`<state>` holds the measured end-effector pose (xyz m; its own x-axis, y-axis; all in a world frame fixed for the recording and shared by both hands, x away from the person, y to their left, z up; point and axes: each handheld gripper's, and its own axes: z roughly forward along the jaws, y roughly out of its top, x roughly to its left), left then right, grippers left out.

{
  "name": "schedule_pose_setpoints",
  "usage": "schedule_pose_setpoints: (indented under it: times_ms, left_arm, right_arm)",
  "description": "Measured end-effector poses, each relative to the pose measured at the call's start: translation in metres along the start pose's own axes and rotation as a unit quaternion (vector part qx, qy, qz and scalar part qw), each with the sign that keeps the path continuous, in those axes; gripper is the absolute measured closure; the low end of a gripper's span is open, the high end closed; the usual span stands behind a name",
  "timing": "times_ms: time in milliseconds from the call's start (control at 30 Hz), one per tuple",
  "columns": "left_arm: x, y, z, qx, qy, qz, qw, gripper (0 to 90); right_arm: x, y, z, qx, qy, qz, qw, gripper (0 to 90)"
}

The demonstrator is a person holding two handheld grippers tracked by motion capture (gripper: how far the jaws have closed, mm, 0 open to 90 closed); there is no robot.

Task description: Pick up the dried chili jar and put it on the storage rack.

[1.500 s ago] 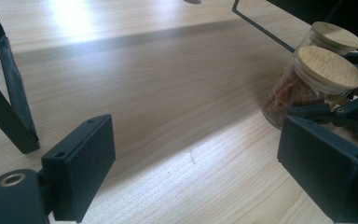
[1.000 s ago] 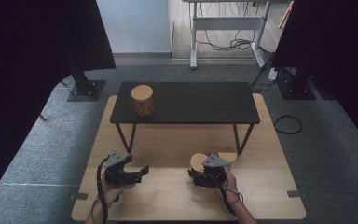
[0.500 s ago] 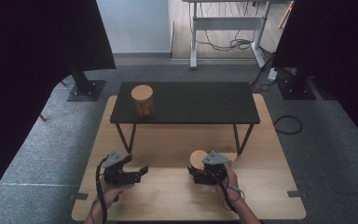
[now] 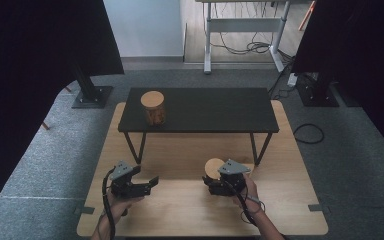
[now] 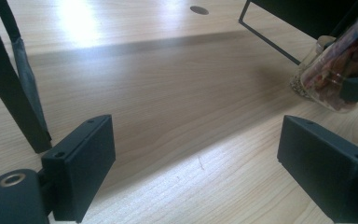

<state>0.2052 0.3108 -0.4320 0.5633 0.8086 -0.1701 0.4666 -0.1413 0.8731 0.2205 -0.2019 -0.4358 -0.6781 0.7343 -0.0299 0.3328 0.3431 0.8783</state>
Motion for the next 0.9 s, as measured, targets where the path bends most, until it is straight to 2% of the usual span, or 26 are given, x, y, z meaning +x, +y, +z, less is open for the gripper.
schedule_pose_setpoints:
  times_ms: [367,600,900]
  left_arm:
    - [-0.001,0.000,0.000,-0.003,0.003,-0.002,1.0000,10.4]
    - [-0.001,0.000,0.002,0.002,0.000,0.000,1.0000,10.3]
    - [-0.002,0.000,0.001,0.001,0.000,-0.001,1.0000,10.4]
  right_arm:
    - [0.000,0.008,-0.006,-0.002,-0.003,-0.006,1.0000,24.6]
    - [-0.002,0.018,-0.012,-0.004,0.001,-0.018,0.9998,24.6]
    - [-0.004,0.023,-0.014,-0.011,0.005,-0.016,0.9998,24.6]
